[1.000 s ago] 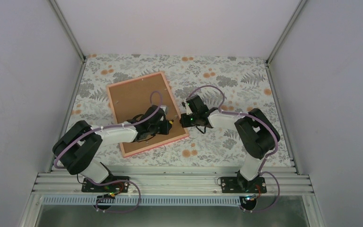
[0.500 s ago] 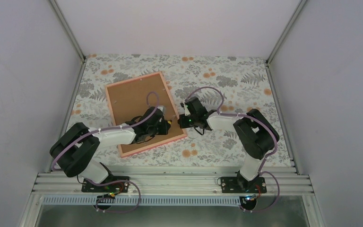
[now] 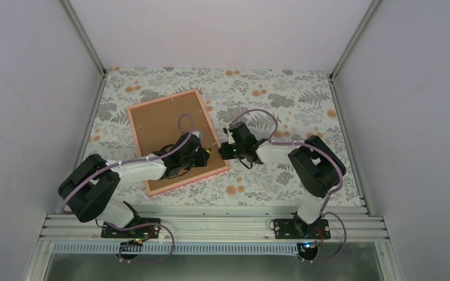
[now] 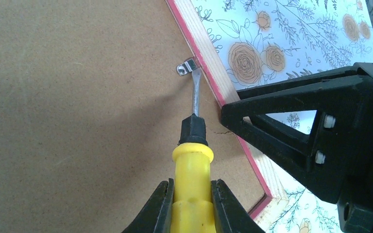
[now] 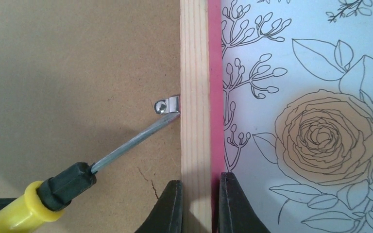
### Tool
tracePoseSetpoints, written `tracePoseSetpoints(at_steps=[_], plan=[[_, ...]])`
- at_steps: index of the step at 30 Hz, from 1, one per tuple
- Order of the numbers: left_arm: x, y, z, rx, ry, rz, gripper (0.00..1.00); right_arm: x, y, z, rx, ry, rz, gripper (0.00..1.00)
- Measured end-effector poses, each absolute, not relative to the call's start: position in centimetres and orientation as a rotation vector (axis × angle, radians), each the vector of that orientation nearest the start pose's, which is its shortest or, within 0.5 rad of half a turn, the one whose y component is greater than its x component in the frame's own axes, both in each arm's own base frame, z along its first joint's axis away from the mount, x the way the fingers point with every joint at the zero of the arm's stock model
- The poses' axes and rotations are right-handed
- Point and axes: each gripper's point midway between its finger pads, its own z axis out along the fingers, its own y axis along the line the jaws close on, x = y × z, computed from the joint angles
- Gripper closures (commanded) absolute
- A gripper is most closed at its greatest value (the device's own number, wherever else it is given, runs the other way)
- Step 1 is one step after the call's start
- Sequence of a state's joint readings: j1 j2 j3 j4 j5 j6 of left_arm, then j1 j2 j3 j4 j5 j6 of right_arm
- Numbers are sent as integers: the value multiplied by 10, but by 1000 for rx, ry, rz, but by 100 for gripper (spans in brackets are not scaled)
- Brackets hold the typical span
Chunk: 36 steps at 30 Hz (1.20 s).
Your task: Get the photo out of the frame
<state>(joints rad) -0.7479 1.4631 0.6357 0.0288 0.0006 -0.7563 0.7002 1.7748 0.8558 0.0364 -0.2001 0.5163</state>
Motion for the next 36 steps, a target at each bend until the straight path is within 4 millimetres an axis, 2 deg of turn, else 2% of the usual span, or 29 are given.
tracePoseSetpoints(at_steps=[5, 7, 10, 12, 18, 23, 31, 36], plan=[[277, -249, 64, -30, 2477, -695, 98, 302, 301, 27, -323, 2558, 760, 96], [289, -232, 67, -109, 2437, -622, 98, 298, 301, 26, -327, 2568, 761, 96], [314, -195, 74, -259, 2359, -501, 98, 296, 300, 26, -330, 2575, 766, 96], [318, -187, 76, -287, 2337, -469, 98, 296, 300, 26, -330, 2576, 766, 96], [316, -187, 83, -258, 2322, -477, 98, 295, 300, 26, -330, 2576, 767, 96], [309, -201, 95, -127, 2321, -554, 98, 294, 299, 26, -332, 2581, 765, 96], [292, -224, 86, 98, 2400, -649, 98, 294, 299, 26, -336, 2582, 764, 96], [290, -233, 84, 201, 2434, -655, 98, 293, 299, 26, -338, 2584, 763, 96]])
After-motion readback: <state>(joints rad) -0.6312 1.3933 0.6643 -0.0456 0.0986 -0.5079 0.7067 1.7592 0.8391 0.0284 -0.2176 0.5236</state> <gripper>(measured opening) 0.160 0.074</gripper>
